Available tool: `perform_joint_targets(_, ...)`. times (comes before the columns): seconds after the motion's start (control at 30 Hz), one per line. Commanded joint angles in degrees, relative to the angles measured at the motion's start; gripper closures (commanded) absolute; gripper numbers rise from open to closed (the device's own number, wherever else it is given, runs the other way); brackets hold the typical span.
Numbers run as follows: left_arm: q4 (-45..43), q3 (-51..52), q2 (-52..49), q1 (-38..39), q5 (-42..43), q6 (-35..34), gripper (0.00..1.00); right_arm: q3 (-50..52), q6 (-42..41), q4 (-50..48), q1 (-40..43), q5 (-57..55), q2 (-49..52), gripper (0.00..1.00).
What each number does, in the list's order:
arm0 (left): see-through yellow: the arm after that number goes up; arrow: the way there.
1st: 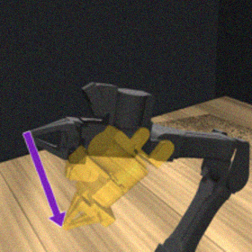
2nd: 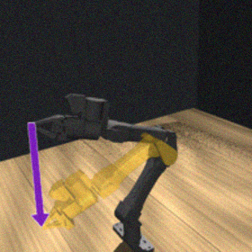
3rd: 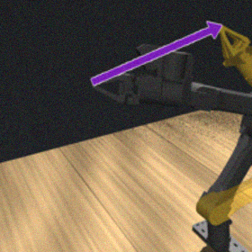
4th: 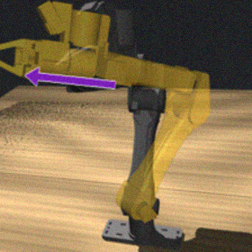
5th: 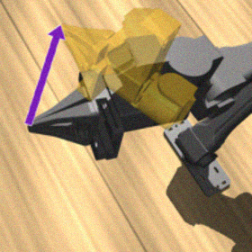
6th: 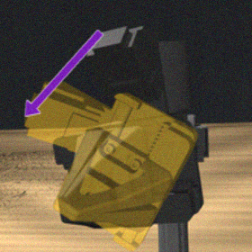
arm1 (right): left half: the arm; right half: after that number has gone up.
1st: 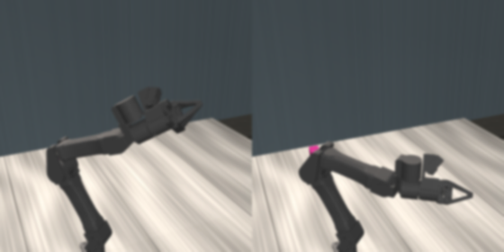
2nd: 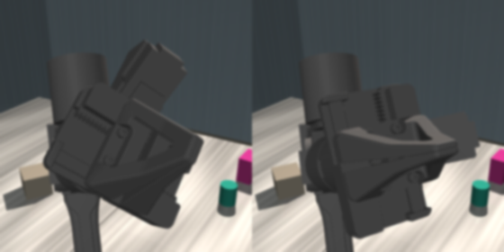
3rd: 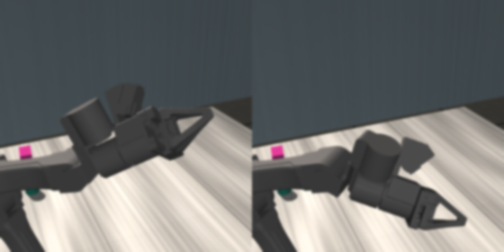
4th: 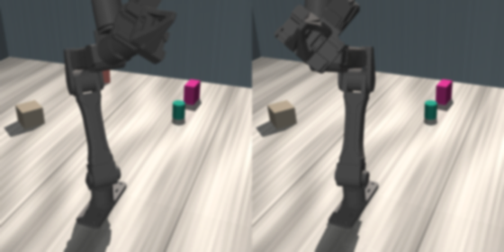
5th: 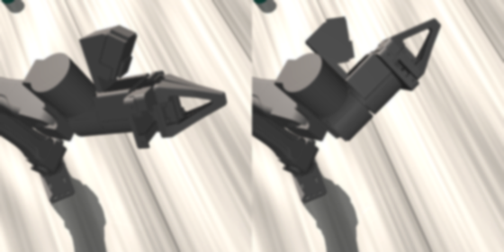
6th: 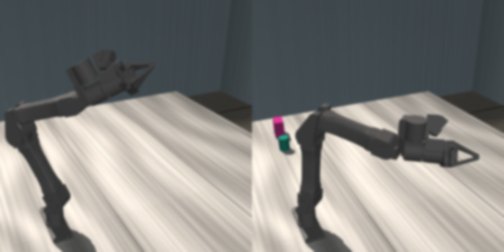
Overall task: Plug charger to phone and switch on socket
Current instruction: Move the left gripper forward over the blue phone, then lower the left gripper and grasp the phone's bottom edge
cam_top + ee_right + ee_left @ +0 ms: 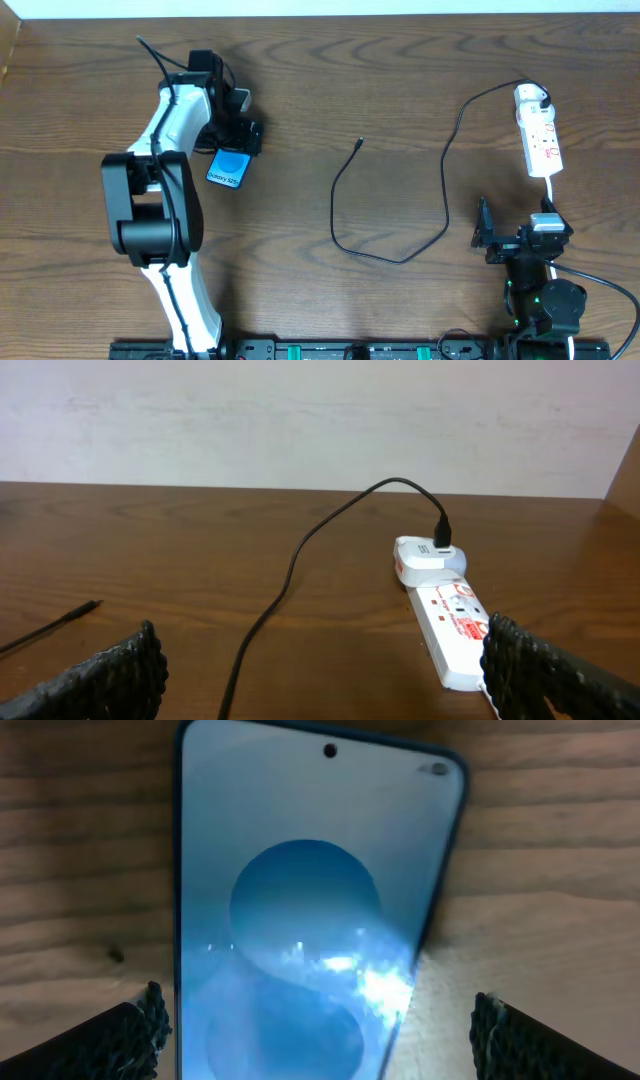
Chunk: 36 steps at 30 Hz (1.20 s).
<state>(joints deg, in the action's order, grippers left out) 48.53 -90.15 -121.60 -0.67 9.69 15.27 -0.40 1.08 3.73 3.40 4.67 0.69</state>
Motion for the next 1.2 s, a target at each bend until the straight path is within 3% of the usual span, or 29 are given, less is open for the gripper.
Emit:
perform_joint_targets(0.0,-0.3,-0.8,-1.9,-0.3,-1.8,0.8,0.03,0.1,-0.4,0.2,-0.4,0.0,-0.3,0.01)
perform_joint_targets(0.53,-1.6,0.9,-3.8,-0.3,-1.8,0.8,0.04,0.1,-0.4,0.2,-0.4,0.0,-0.3,0.01)
perform_joint_targets(1.17,-0.7,1.0,-3.8,-0.3,-1.8,0.8,0.23,0.1,-0.4,0.2,-0.4,0.0,-0.3,0.01)
